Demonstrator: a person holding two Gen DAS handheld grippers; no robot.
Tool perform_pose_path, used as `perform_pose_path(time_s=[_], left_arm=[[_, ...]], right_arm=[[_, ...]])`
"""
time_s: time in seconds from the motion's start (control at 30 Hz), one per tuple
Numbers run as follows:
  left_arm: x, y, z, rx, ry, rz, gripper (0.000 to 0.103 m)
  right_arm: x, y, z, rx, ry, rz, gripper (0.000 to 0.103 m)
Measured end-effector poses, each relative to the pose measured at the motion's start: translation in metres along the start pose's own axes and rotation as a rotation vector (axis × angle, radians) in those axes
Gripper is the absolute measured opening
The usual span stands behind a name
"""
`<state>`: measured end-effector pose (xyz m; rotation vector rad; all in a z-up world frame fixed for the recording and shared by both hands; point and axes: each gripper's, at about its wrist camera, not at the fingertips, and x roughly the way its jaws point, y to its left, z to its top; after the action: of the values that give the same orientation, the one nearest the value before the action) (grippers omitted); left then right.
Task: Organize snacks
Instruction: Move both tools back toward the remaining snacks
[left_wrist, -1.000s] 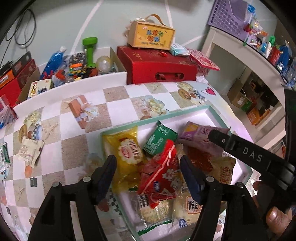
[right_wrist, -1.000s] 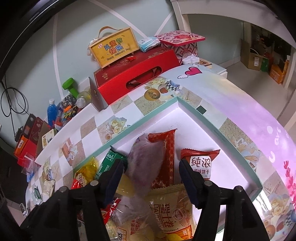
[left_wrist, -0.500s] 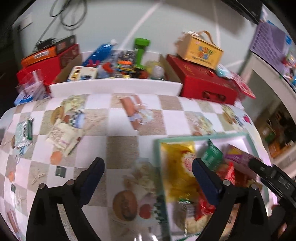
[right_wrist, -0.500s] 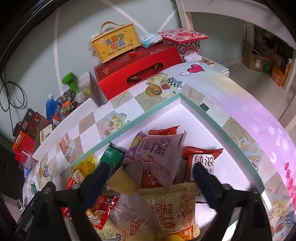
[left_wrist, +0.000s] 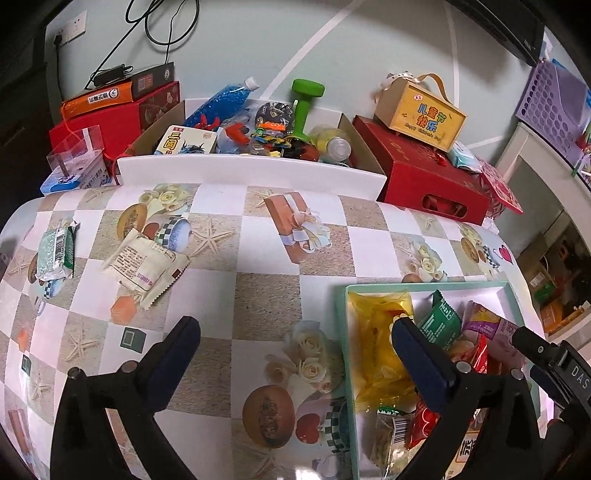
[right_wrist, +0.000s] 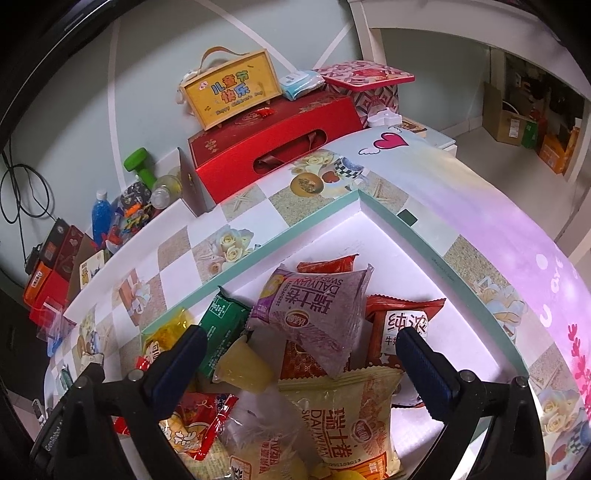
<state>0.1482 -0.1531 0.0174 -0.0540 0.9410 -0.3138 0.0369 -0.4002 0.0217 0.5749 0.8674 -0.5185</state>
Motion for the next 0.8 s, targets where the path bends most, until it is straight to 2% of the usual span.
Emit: perform_pose_path(time_s=[0.23,0.4,0.8], left_arm=[[-0.002,0.016,0.001,-0.008,-0.003,0.014,0.103],[-0.005,0.037,0.003,-0.027,-0.014,0.038,0.103],[-0.014,0.125,0.015,-0.130,-0.051,0.129,0.103]], right_arm=[[-0.007,0.017,-0.001,-0.040,-0.030,-0.007,0.103],[-0.017,0.038,-0.003,-0.077,-0.071,0.018,0.103],[-0.028,0.106,-0.018,-0.201,-0.133,0.077,0.103]])
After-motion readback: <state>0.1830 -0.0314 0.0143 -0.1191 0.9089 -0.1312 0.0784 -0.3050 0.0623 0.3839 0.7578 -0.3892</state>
